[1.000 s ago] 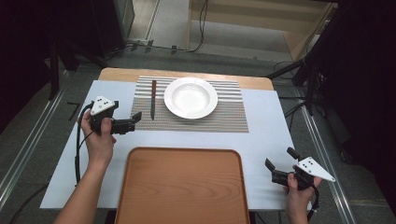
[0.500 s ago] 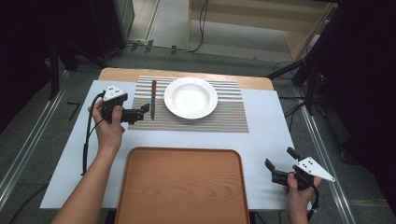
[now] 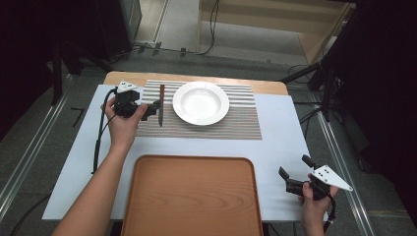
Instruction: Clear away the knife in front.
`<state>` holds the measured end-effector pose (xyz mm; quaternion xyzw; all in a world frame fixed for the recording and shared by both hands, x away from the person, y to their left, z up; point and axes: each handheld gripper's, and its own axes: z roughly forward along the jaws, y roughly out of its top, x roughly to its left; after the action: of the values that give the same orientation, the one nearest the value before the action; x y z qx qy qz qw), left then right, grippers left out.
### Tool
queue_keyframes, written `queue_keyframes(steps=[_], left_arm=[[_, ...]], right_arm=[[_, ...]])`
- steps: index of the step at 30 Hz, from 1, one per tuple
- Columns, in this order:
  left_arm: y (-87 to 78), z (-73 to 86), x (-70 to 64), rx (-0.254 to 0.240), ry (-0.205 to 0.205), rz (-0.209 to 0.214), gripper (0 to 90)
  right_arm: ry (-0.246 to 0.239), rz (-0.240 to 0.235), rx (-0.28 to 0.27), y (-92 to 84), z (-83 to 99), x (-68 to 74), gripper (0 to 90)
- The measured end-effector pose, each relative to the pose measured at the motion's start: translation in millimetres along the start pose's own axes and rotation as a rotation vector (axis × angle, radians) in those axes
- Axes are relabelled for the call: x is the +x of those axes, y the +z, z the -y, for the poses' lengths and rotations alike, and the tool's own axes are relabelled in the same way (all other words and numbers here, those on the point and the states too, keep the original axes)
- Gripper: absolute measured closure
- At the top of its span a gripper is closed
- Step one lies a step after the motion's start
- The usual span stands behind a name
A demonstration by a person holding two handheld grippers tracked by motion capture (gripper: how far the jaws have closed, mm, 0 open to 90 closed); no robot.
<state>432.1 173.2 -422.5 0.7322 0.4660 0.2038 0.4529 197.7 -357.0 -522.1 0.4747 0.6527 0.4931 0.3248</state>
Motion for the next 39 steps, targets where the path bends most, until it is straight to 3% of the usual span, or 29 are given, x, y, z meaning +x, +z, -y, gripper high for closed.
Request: queue_keyframes(steps=[3, 13, 14, 19, 22, 27, 34, 39], left_arm=[[7.1, -3.1, 1.5, 0.01, -0.011, -0.03, 12.4], [29.1, -12.2, 11.7, 0.051, -0.067, -0.053, 21.5], [32.1, -12.4, 13.1, 0.06, -0.074, -0.058, 26.0], [44.1, -11.7, 17.4, 0.113, -0.085, -0.078, 30.0], [52.5, -13.2, 20.9, 0.138, -0.112, -0.082, 33.1], [71.5, -18.3, 23.6, 0.188, -0.106, -0.104, 41.5], [89.0, -23.2, 22.4, 0.236, -0.104, -0.104, 47.5], [103.1, -21.1, 22.1, 0.286, -0.133, -0.119, 52.0]], right_arm=[[0.0, -0.001, 0.0, 0.0, 0.0, 0.0, 0.0], [0.001, 0.0, 0.0, 0.2, 0.0, -0.1, 0.0], [0.0, -0.001, 0.001, 0.2, -0.1, -0.1, 0.0], [0.001, -0.003, -0.001, 0.6, -0.3, -0.4, 0.0], [0.001, -0.004, -0.002, 0.6, -0.2, -0.5, 0.0], [-0.006, 0.0, -0.001, 1.3, -0.3, -0.2, 0.0], [-0.006, 0.0, 0.0, 1.6, -0.4, -0.3, 0.0], [-0.003, -0.002, -0.003, 1.3, -0.4, -0.6, 0.0]])
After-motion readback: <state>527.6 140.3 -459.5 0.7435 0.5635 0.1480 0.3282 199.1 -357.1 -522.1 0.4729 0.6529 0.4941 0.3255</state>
